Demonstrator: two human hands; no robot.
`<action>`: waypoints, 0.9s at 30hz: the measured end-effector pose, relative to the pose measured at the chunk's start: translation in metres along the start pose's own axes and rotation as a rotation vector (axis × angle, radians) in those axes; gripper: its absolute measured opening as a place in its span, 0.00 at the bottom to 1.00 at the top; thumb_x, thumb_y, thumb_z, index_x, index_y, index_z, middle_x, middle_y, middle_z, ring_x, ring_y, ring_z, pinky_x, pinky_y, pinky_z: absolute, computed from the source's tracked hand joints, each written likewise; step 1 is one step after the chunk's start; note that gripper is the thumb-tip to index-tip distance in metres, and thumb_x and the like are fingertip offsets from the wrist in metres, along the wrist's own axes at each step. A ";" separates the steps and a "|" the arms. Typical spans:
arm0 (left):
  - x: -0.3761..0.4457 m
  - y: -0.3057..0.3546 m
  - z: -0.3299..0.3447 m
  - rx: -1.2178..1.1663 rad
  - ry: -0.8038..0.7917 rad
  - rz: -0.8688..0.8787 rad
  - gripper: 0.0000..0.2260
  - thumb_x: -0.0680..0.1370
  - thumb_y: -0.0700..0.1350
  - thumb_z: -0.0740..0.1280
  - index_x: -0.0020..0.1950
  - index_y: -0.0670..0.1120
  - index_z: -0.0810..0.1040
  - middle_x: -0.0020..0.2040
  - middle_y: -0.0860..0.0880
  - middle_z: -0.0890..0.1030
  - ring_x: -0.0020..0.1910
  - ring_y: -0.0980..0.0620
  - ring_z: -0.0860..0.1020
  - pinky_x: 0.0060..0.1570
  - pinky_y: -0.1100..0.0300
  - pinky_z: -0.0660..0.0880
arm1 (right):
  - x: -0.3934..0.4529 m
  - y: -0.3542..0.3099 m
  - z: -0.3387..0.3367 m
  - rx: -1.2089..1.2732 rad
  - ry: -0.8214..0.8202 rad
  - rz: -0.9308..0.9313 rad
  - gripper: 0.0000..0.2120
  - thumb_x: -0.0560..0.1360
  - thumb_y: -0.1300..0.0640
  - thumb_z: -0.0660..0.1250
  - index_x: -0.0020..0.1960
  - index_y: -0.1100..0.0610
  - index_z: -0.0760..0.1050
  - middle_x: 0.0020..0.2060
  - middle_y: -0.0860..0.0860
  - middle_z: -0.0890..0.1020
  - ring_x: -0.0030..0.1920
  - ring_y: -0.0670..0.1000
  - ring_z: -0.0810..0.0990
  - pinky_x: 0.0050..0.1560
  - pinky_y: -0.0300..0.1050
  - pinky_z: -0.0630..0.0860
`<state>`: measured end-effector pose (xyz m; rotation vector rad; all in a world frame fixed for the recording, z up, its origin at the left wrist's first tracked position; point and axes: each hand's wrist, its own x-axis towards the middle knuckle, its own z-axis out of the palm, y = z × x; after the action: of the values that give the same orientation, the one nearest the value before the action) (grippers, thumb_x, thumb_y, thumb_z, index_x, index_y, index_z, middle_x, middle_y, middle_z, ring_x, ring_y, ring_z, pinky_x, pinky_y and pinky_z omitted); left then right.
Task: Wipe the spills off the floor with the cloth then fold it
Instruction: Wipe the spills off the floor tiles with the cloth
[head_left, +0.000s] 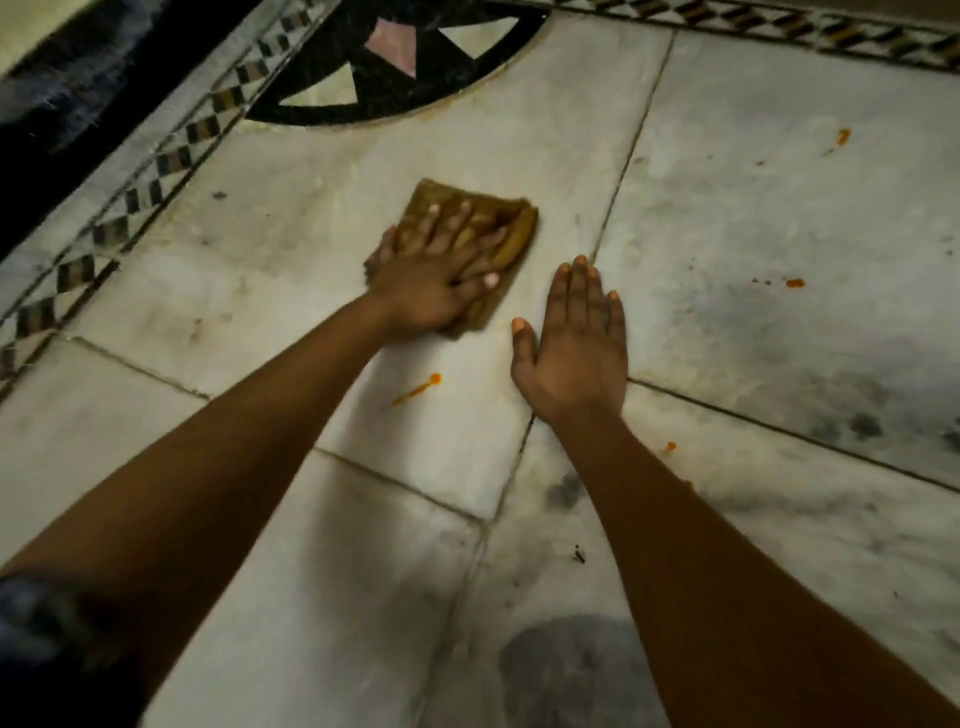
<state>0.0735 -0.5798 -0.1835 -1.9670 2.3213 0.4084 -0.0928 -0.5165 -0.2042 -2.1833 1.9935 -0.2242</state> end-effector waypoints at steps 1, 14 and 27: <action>-0.004 -0.013 0.000 0.002 -0.006 0.026 0.26 0.77 0.66 0.48 0.73 0.67 0.43 0.77 0.55 0.40 0.76 0.50 0.39 0.71 0.42 0.40 | 0.000 -0.002 -0.001 0.013 0.012 0.000 0.32 0.79 0.45 0.46 0.76 0.61 0.44 0.76 0.57 0.46 0.76 0.53 0.44 0.74 0.50 0.39; -0.005 -0.015 -0.006 0.036 -0.046 0.098 0.26 0.73 0.66 0.44 0.71 0.68 0.43 0.77 0.56 0.40 0.76 0.50 0.39 0.71 0.45 0.39 | 0.000 -0.003 0.000 0.045 0.014 0.007 0.34 0.76 0.45 0.44 0.76 0.61 0.46 0.76 0.57 0.49 0.76 0.53 0.47 0.74 0.50 0.40; -0.085 -0.071 0.004 -0.081 -0.036 -0.312 0.27 0.72 0.70 0.44 0.69 0.70 0.39 0.77 0.56 0.39 0.76 0.49 0.39 0.71 0.44 0.40 | -0.010 -0.002 -0.002 0.024 -0.035 -0.074 0.31 0.80 0.45 0.44 0.76 0.61 0.42 0.76 0.57 0.45 0.76 0.53 0.43 0.74 0.48 0.38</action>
<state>0.1574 -0.5075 -0.1787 -2.2877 1.9574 0.5131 -0.0926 -0.5067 -0.2020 -2.2330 1.8834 -0.2172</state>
